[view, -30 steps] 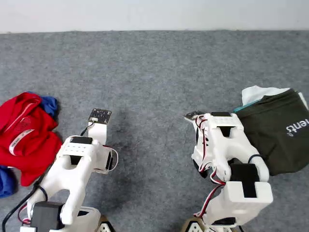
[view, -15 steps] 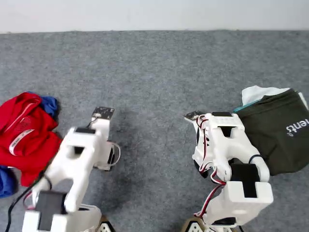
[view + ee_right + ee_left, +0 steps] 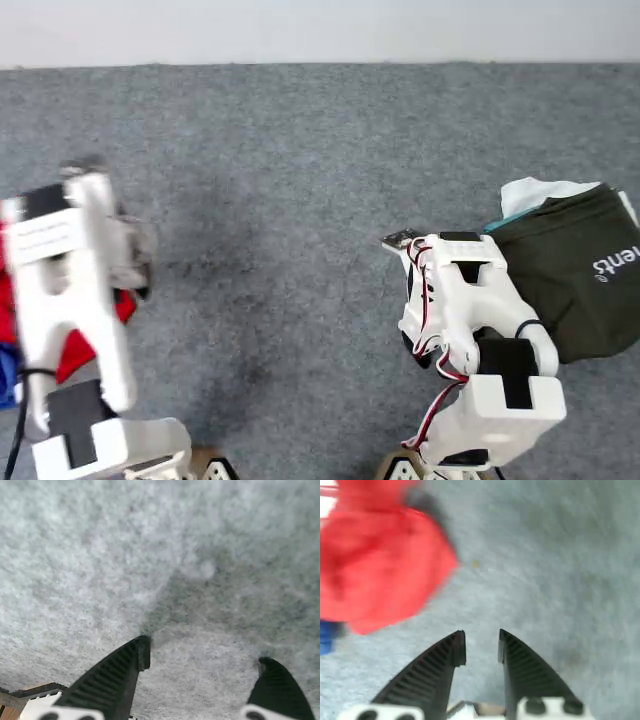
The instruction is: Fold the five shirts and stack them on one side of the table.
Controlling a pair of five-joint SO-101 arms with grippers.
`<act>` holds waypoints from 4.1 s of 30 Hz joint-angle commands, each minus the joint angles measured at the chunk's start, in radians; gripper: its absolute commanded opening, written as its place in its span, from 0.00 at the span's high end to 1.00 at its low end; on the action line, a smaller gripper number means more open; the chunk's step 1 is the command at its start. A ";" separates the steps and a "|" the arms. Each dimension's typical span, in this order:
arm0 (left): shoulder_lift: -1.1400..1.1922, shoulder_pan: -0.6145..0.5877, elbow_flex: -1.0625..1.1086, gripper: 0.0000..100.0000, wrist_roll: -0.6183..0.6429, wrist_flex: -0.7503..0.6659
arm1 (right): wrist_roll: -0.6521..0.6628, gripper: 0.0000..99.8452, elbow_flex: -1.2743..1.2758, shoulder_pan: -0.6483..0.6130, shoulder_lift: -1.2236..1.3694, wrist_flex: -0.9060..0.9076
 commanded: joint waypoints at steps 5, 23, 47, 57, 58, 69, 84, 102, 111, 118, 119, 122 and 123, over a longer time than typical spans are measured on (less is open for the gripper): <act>-0.003 -0.272 -0.053 0.88 0.002 -0.288 | 0.031 0.68 0.025 -0.013 0.016 -0.070; -0.002 -0.282 0.249 0.88 -0.078 -0.802 | 0.029 0.68 0.025 -0.013 0.016 -0.070; -0.012 -0.196 0.700 0.98 -0.077 -1.441 | 0.028 0.68 0.025 -0.013 0.016 -0.070; -0.014 -0.189 0.420 0.99 -0.031 -0.999 | 0.028 0.68 0.025 -0.013 0.016 -0.070; -0.014 -0.189 0.361 0.99 0.006 -0.916 | 0.028 0.68 0.025 -0.013 0.016 -0.070; 0.005 -0.106 0.061 0.89 0.121 -0.430 | 0.028 0.68 0.025 -0.015 0.016 -0.070; 0.430 -0.143 -0.035 0.82 0.127 -0.529 | 0.028 0.68 0.025 -0.015 0.016 -0.070; 0.528 -0.164 -0.418 0.82 0.123 -0.222 | 0.028 0.68 0.025 -0.015 0.016 -0.070; 0.749 -0.164 -0.530 0.83 0.126 -0.209 | 0.028 0.68 0.025 -0.015 0.016 -0.070; 0.764 -0.163 -0.691 0.98 0.126 -0.063 | 0.028 0.68 0.025 -0.015 0.016 -0.070; 0.764 -0.163 -0.708 0.99 0.126 -0.046 | 0.028 0.68 0.025 -0.015 0.016 -0.070; 0.756 -0.161 -0.746 0.99 0.126 0.003 | 0.028 0.68 0.025 -0.015 0.016 -0.070; 0.756 -0.161 -0.763 0.99 0.126 0.025 | 0.028 0.68 0.025 -0.015 0.016 -0.070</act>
